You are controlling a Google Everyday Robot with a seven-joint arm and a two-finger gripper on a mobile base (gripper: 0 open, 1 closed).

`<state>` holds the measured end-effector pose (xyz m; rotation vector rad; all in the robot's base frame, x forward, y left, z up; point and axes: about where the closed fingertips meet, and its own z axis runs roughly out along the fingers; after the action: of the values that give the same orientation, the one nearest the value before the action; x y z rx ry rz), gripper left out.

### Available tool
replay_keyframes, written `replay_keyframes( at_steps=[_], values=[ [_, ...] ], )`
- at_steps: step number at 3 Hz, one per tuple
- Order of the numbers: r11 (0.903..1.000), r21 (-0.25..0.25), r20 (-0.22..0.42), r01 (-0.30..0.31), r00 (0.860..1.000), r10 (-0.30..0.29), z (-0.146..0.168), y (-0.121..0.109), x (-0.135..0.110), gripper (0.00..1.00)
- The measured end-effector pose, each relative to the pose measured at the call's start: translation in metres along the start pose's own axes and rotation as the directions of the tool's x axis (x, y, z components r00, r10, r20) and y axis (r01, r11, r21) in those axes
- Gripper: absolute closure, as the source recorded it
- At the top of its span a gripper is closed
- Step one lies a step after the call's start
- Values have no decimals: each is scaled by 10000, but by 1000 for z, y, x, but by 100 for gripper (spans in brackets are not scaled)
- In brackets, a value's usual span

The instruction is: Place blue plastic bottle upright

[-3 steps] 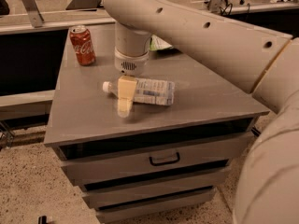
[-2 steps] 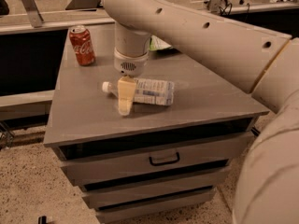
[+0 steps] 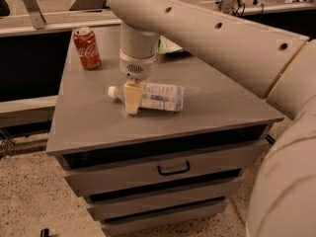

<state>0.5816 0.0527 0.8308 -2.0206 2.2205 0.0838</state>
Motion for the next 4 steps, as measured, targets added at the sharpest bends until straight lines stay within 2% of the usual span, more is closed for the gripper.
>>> replay_keyframes(
  at_steps=[1, 2, 3, 4],
  values=[
    [10000, 1, 3, 1, 10000, -1, -3, 0, 0, 87],
    [9998, 202, 1373, -76, 9905, 47, -41, -1, 25, 100],
    [9993, 375, 2681, 4, 9633, -105, -80, 5, 46, 100],
    [9993, 376, 2682, 5, 9633, -106, -80, 5, 46, 100]
  ],
)
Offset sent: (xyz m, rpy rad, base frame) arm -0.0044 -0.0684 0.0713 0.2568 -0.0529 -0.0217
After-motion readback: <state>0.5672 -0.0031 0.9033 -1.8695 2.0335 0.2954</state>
